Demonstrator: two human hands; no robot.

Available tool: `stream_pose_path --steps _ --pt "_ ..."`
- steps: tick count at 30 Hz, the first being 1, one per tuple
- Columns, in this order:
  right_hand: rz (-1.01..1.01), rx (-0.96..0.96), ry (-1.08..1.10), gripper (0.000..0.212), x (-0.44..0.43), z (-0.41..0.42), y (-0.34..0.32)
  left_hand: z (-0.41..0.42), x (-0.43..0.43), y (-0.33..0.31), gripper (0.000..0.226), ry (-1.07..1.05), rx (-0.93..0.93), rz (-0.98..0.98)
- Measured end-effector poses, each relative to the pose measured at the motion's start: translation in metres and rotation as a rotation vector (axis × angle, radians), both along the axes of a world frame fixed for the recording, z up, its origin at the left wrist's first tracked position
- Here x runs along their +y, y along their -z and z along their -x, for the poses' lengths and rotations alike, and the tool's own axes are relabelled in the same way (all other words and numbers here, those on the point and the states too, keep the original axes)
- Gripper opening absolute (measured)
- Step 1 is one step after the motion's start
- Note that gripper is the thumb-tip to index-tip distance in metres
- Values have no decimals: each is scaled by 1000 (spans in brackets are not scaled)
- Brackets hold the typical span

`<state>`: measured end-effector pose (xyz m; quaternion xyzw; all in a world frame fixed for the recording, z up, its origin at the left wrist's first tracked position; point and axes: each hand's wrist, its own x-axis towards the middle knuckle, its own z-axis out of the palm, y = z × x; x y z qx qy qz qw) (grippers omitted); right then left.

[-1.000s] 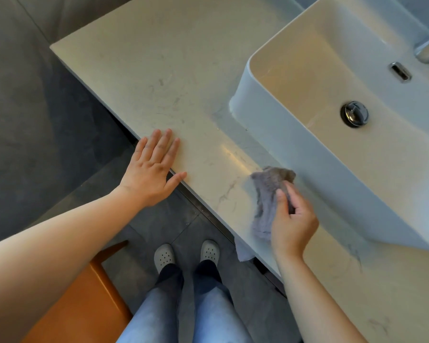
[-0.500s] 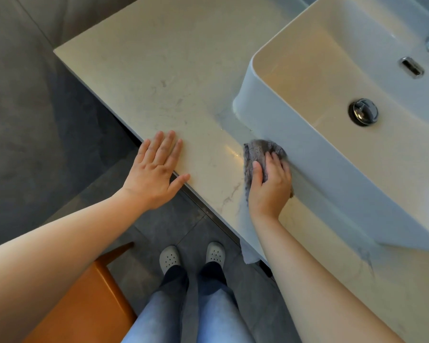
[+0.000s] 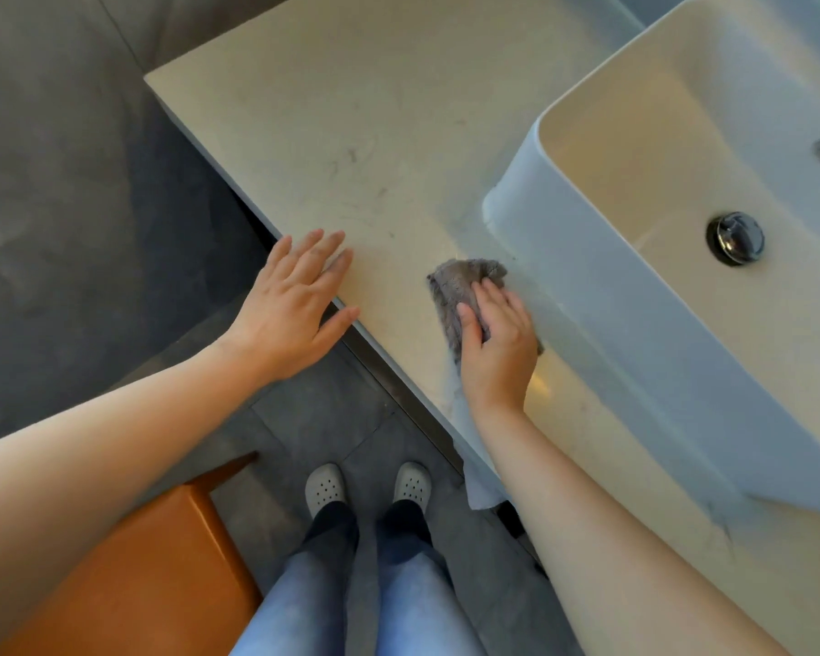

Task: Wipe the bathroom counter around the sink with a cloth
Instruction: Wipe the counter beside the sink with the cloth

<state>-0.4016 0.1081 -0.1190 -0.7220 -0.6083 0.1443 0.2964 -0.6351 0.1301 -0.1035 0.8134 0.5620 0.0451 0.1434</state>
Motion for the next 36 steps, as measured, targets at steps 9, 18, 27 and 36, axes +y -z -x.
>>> stream_pose_path --steps 9,18,27,36 --pt "99 198 -254 30 -63 42 -16 18 7 16 77 -52 47 58" --pt "-102 247 167 32 16 -13 -38 18 5 21 77 -45 59 66" --pt "-34 -37 91 36 42 1 4 19 5 26 77 -37 40 60" --pt "-49 -21 -2 31 55 18 3 20 7 26 73 -27 49 50"
